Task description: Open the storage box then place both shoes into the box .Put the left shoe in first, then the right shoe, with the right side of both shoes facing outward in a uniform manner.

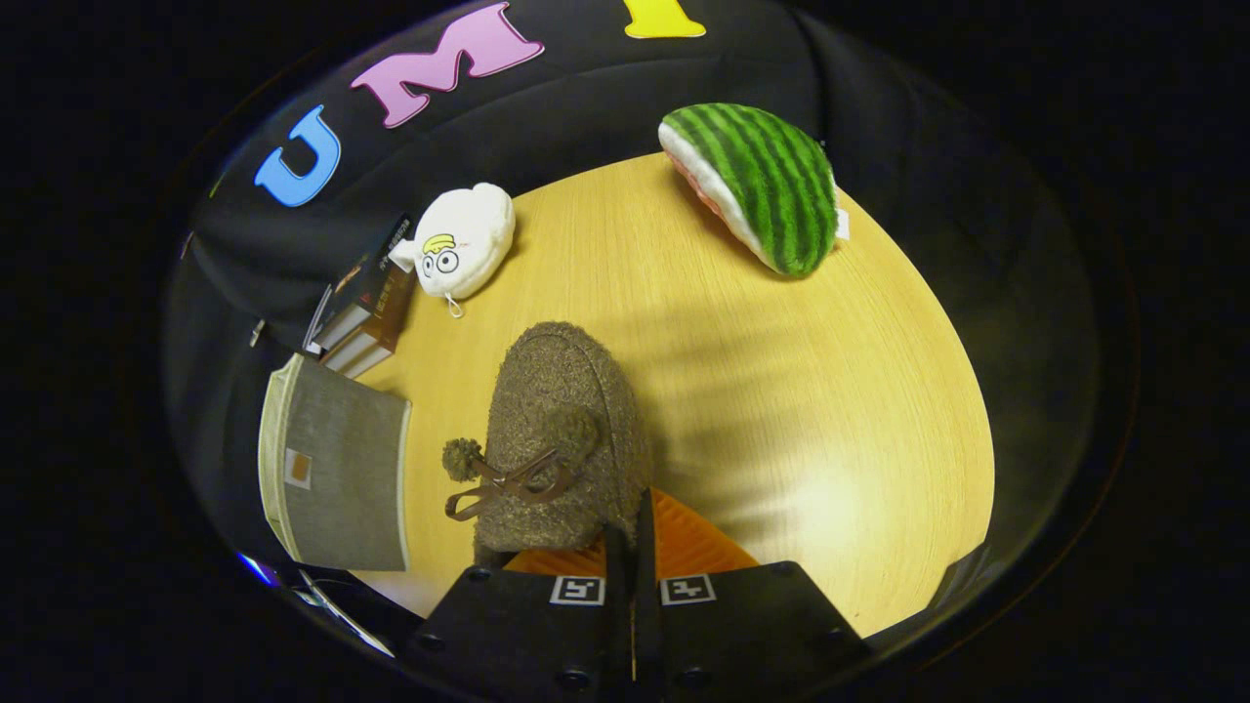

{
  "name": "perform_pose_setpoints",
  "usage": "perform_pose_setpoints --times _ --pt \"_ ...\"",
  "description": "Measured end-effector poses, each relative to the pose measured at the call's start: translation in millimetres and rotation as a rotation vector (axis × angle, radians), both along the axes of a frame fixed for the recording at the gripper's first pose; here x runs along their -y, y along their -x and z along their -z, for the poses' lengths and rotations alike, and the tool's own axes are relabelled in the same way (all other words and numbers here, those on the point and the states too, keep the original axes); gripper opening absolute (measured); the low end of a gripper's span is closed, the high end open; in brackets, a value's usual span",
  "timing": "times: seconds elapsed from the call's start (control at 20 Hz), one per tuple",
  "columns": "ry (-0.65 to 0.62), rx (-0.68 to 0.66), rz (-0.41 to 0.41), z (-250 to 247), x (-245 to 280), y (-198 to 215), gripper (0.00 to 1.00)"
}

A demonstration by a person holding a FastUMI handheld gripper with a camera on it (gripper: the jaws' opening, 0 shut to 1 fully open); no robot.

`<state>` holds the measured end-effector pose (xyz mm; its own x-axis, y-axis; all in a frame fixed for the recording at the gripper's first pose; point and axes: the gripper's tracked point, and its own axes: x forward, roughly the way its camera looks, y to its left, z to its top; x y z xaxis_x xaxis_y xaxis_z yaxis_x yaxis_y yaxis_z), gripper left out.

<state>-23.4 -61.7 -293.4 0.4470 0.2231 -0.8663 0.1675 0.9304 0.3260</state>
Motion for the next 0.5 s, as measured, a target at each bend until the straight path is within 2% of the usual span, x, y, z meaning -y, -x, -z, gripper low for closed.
perform_pose_setpoints --times 0.2,0.3,0.5 --pt "-0.089 0.039 0.055 -52 -45 -4 0.06" --pt "-0.111 0.069 0.055 -86 -66 5 0.06" --pt "-0.150 0.138 0.063 -130 -112 -7 0.06"
